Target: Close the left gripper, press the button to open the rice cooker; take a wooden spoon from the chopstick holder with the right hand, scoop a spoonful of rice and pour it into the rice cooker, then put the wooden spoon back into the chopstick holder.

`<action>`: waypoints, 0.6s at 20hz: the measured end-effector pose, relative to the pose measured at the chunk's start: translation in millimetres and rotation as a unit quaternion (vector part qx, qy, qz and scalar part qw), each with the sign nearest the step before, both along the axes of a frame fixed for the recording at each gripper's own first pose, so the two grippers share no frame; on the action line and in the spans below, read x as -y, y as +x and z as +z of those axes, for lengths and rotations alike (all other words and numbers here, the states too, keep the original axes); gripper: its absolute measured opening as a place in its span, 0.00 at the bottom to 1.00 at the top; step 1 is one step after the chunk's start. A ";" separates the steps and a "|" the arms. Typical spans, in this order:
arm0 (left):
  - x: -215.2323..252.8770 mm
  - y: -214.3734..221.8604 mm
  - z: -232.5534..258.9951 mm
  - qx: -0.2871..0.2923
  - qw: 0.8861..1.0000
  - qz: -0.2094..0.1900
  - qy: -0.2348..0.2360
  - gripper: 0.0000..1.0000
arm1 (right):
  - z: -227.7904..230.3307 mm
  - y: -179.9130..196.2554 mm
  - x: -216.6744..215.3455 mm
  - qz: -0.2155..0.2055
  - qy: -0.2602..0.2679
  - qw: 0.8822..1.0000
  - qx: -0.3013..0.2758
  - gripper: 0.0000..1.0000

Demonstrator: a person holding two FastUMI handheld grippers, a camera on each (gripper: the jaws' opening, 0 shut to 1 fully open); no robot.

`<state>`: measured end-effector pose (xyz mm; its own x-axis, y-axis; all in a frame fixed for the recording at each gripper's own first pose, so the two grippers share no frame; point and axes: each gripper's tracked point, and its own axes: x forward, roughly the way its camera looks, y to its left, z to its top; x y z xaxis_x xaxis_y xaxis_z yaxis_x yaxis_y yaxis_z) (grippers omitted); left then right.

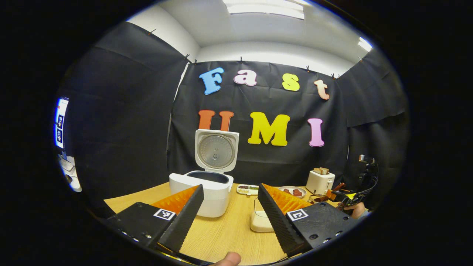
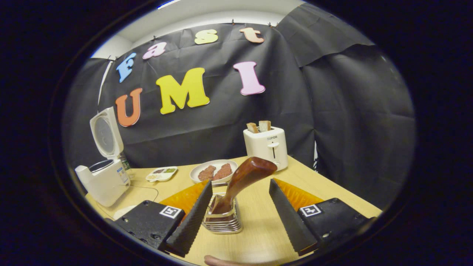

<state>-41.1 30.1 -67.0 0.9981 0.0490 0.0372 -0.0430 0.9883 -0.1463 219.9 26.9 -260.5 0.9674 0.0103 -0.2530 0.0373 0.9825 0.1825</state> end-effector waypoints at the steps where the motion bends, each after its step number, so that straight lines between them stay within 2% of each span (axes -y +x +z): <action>1: -0.3 -8.6 2.8 0.007 1.000 -0.001 0.004 0.94 | -4.6 4.3 -5.5 0.002 0.004 1.000 -0.010 0.94; 2: -2.3 -15.0 5.7 0.012 1.000 -0.004 0.006 0.94 | -6.8 7.5 -9.6 0.001 0.014 1.000 -0.013 0.81; 3: -5.0 -20.1 7.7 0.017 1.000 -0.006 0.002 0.94 | -4.0 9.5 -14.5 0.001 0.025 1.000 -0.010 0.84; 5: -3.7 -26.8 14.1 0.026 0.999 -0.023 -0.009 0.94 | -4.3 13.4 -18.3 -0.009 0.028 0.999 -0.014 0.65; 6: -1.9 -30.1 12.8 0.024 0.999 -0.032 -0.015 0.94 | -4.9 14.4 -18.0 -0.018 0.026 0.999 -0.022 0.76; 7: -0.6 -31.9 10.6 0.023 0.999 -0.038 -0.019 0.94 | -3.1 16.7 -16.9 -0.026 0.025 0.999 -0.027 0.48; 8: 0.9 -33.6 11.6 0.025 0.999 -0.043 -0.016 0.94 | 2.1 18.6 -16.9 -0.031 0.024 0.999 -0.027 0.51; 9: 0.6 -34.7 12.5 0.026 0.999 -0.042 -0.013 0.94 | 7.8 21.1 -18.0 -0.033 0.026 0.999 -0.028 0.31; 11: 2.9 -34.5 9.1 0.023 0.999 -0.042 -0.001 0.94 | 13.3 29.0 -27.4 -0.024 0.019 0.999 -0.036 0.24; 12: 5.8 -33.8 6.7 0.018 0.999 -0.046 0.007 0.94 | 17.6 31.1 -27.5 -0.024 0.009 0.999 -0.035 0.23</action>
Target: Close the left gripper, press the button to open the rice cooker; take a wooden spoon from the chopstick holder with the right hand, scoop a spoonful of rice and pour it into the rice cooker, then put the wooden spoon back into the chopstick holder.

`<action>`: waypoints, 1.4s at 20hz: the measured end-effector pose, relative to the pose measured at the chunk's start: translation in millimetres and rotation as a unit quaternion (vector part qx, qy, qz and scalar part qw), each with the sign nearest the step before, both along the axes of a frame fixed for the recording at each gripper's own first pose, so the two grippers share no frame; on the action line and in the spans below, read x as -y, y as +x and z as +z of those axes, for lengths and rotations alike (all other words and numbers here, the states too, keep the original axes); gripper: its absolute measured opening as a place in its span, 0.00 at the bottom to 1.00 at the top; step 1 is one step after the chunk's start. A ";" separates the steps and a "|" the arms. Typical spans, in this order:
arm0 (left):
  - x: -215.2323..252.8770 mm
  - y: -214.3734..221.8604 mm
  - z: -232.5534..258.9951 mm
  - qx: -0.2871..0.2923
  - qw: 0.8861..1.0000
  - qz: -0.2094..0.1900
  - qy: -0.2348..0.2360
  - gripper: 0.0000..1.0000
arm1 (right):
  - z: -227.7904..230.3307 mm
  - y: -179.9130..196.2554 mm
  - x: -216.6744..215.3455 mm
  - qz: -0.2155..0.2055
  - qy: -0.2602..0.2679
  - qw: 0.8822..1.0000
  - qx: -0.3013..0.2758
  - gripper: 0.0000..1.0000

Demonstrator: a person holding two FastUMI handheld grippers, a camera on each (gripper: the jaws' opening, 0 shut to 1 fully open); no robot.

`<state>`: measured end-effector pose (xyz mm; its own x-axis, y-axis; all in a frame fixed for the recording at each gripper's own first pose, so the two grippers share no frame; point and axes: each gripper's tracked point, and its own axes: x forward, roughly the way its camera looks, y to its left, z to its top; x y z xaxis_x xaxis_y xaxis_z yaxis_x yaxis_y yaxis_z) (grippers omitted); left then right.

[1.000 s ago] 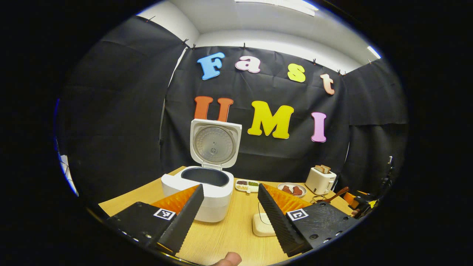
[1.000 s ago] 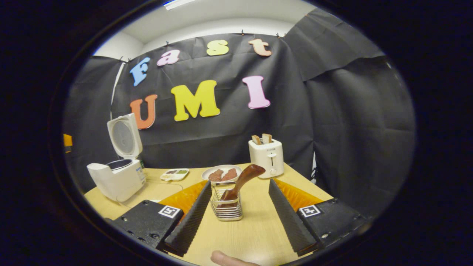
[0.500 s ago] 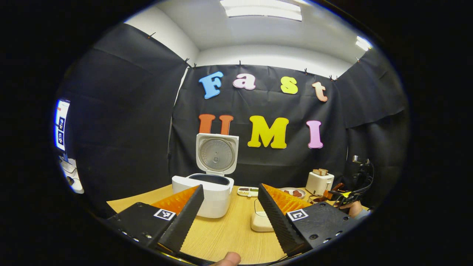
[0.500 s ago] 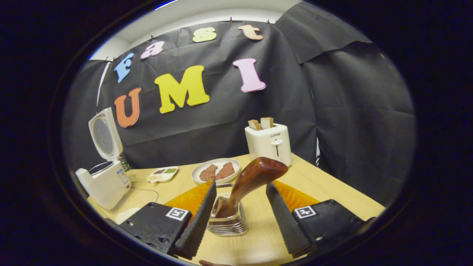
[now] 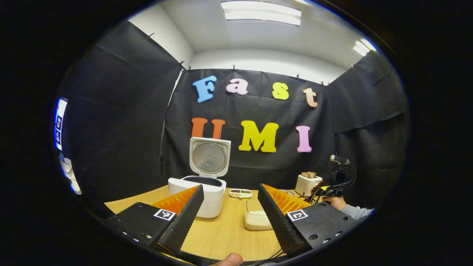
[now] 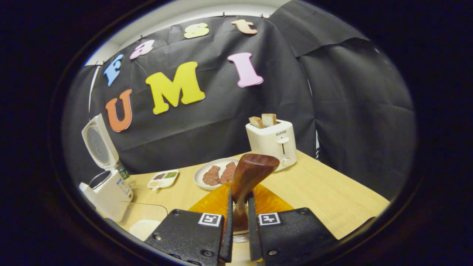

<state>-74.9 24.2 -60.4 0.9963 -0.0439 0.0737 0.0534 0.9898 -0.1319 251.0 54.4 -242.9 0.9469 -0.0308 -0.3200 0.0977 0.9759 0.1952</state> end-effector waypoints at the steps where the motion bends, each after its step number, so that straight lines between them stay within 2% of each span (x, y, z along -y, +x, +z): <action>1: 3.5 -0.3 -3.4 -0.007 1.000 -0.004 0.008 0.94 | 9.4 0.7 -3.3 0.006 -0.004 1.000 0.005 0.23; 5: 5.3 5.7 -14.0 -0.027 0.999 -0.006 0.022 0.94 | 51.8 -5.0 -8.7 0.015 -0.010 0.999 0.039 0.23; 10: 11.1 5.6 -15.1 -0.031 0.999 -0.013 0.028 0.94 | 100.2 -34.6 -33.8 0.048 -0.006 0.996 0.077 0.23; 16: 16.2 -0.1 -11.3 -0.030 0.999 -0.025 0.028 0.94 | 126.2 -70.8 -104.1 0.126 0.009 0.988 0.089 0.23; 19: 15.6 -2.9 -10.5 -0.029 0.999 -0.031 0.029 0.94 | 116.0 -79.8 -140.8 0.157 0.000 0.984 0.089 0.22; 23: -2.7 -6.3 -8.0 -0.028 0.999 -0.015 0.031 0.94 | 75.1 -78.6 -179.2 0.186 -0.023 0.980 0.067 0.23; 25: -10.9 -7.7 -7.1 -0.027 0.999 -0.008 0.025 0.94 | 46.0 -72.6 -188.5 0.186 -0.039 0.981 0.045 0.23; 28: -21.8 -8.0 -9.4 -0.032 0.999 0.003 0.016 0.94 | 13.4 -61.8 -185.7 0.166 -0.062 0.984 0.016 0.23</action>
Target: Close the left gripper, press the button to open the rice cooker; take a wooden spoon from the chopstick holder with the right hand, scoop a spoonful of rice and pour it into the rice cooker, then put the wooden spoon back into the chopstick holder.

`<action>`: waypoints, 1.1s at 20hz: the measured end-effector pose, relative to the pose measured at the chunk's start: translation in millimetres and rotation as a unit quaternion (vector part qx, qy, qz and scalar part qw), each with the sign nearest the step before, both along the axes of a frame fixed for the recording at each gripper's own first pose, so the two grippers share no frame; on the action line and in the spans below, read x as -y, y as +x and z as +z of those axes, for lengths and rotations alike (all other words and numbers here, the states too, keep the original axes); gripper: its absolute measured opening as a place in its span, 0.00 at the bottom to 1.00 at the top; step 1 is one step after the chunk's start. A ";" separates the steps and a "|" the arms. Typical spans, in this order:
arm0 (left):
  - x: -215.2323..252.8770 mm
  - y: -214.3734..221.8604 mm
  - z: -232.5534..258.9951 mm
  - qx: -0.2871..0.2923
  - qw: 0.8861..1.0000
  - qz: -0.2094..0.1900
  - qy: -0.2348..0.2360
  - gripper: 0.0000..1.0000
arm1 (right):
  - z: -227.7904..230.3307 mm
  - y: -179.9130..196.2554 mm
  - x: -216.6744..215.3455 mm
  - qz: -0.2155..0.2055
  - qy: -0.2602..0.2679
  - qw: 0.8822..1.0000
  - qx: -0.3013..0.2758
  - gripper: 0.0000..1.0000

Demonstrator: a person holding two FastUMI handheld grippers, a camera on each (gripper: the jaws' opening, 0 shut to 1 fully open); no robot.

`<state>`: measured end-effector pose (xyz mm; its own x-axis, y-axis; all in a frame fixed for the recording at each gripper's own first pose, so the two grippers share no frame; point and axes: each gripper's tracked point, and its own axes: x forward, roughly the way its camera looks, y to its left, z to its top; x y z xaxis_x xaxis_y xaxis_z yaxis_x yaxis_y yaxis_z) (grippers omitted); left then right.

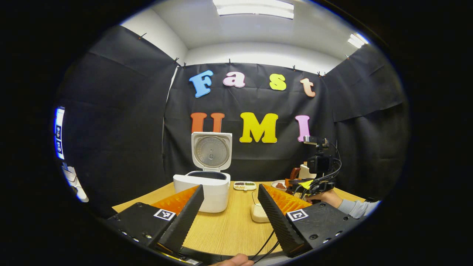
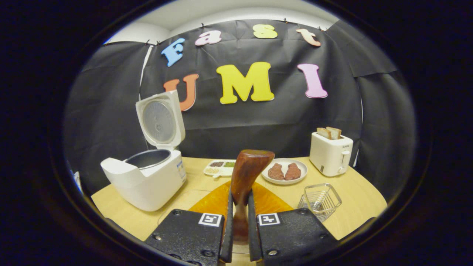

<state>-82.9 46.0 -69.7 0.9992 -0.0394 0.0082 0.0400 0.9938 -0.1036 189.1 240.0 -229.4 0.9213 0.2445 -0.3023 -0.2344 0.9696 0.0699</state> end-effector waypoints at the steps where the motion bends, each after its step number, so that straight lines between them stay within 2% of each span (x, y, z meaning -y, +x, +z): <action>1: -3.0 1.0 -2.9 -0.004 1.000 0.004 -0.001 0.94 | -8.0 3.0 3.7 -0.009 -0.009 1.000 -0.001 0.23; 3: -16.0 2.6 -5.9 -0.012 0.999 0.033 0.002 0.94 | -19.7 5.0 10.4 -0.023 -0.020 1.000 -0.001 0.23; 5: -7.2 5.0 -7.1 -0.014 0.999 0.026 0.012 0.94 | -25.0 4.1 12.7 -0.030 -0.010 1.000 -0.003 0.23; 6: 0.1 3.9 -7.4 -0.014 1.000 0.015 0.016 0.94 | -38.5 1.6 8.2 -0.022 0.013 0.999 -0.032 0.23; 7: 4.5 2.8 -6.9 -0.014 1.000 0.008 0.017 0.94 | -50.6 -4.0 -2.2 -0.002 0.070 0.995 -0.076 0.23; 8: 4.6 1.0 -5.9 -0.013 1.000 0.005 0.018 0.94 | -53.1 -9.4 -13.6 0.013 0.129 0.985 -0.116 0.23; 9: 5.3 0.1 -5.0 -0.012 1.000 0.003 0.020 0.94 | -50.5 -9.4 -23.1 0.023 0.162 0.977 -0.135 0.23; 10: 5.5 -0.3 -5.6 -0.012 1.000 0.002 0.021 0.94 | -54.0 -9.1 -24.6 0.023 0.168 0.974 -0.152 0.23; 15: -3.8 3.0 -7.9 -0.018 1.000 0.010 0.000 0.94 | -54.3 -6.0 -24.0 0.012 0.184 0.969 -0.164 0.20; 22: -14.2 1.7 -10.7 -0.024 0.999 0.024 -0.005 0.94 | -50.0 -6.7 -27.8 0.008 0.280 0.941 -0.188 0.15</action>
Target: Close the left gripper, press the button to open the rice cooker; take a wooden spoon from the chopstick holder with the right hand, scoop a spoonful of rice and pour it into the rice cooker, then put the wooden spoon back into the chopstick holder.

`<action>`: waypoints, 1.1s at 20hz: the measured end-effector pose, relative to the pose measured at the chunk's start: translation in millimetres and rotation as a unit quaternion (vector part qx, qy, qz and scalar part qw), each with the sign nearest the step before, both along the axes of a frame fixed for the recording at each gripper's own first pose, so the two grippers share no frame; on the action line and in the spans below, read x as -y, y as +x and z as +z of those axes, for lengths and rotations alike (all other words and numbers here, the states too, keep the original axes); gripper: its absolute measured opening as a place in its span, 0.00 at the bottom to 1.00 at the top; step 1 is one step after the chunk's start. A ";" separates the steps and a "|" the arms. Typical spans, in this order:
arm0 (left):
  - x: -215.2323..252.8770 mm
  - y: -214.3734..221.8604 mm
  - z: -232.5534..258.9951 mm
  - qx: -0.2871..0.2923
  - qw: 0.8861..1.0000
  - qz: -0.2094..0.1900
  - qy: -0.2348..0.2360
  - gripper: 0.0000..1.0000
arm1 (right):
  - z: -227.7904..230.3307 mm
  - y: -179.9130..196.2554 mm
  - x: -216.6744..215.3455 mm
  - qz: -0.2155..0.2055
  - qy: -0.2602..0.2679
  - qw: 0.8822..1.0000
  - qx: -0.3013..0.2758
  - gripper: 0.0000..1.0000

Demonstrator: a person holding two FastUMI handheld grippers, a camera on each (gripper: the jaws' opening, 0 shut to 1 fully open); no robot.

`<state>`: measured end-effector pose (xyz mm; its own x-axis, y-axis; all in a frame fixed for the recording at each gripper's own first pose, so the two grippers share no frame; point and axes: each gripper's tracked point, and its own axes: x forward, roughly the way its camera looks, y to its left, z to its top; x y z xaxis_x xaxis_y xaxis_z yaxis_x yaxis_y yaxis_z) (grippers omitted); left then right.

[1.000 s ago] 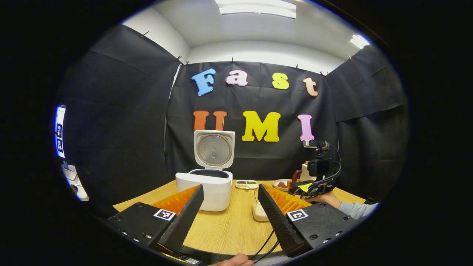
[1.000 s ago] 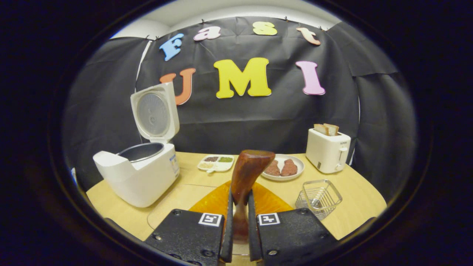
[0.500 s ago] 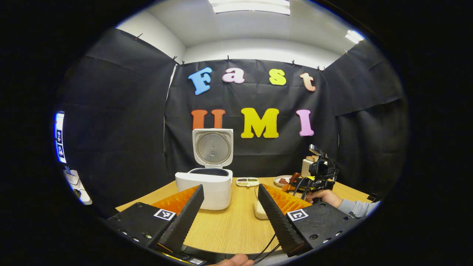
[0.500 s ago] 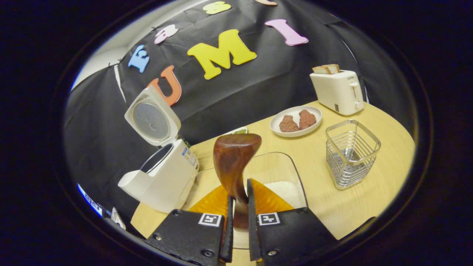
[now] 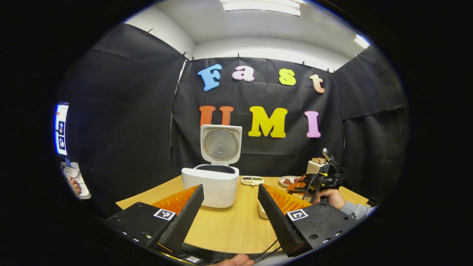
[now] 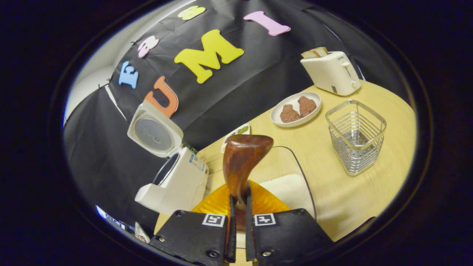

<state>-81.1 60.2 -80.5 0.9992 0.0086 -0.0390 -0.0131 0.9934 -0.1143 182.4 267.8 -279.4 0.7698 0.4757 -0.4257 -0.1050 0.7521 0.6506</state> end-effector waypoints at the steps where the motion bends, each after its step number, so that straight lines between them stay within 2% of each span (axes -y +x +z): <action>1: 1.6 0.2 -0.1 0.000 1.000 -0.002 0.000 0.94 | 4.5 2.2 3.1 -0.010 0.012 1.000 0.004 0.15; 6: 4.3 -1.8 0.9 0.000 1.000 -0.006 0.004 0.94 | 32.4 -2.2 28.8 -0.050 0.079 0.995 0.038 0.15; 10: 4.2 -2.9 1.2 0.002 1.000 -0.007 0.008 0.94 | 52.1 -7.1 49.9 -0.083 0.149 0.984 0.043 0.15; 12: 3.0 -3.2 1.1 0.002 1.000 -0.006 0.008 0.94 | 60.0 -7.0 60.9 -0.097 0.210 0.972 0.037 0.14; 14: 2.5 -3.8 -0.4 0.000 1.000 -0.006 0.007 0.94 | 78.0 -7.9 64.9 -0.086 0.309 0.947 0.033 0.14; 15: 2.3 -3.4 -1.4 -0.001 1.000 -0.007 0.008 0.94 | 85.9 -8.9 67.0 -0.080 0.348 0.934 0.030 0.14; 16: 1.8 -2.7 -2.2 -0.003 1.000 -0.006 0.010 0.94 | 91.3 -8.8 67.2 -0.073 0.373 0.925 0.027 0.19; 17: 0.8 -2.7 -2.7 -0.004 1.000 -0.006 0.012 0.94 | 91.6 -9.9 67.1 -0.069 0.378 0.923 0.028 0.14; 19: -0.7 -2.8 -4.8 -0.006 1.000 -0.005 0.017 0.94 | 97.4 -8.2 65.6 -0.069 0.364 0.928 0.035 0.14; 22: -18.2 -5.4 -3.9 -0.006 1.000 0.017 0.021 0.94 | 117.5 -8.0 50.9 -0.058 0.350 0.934 0.050 0.14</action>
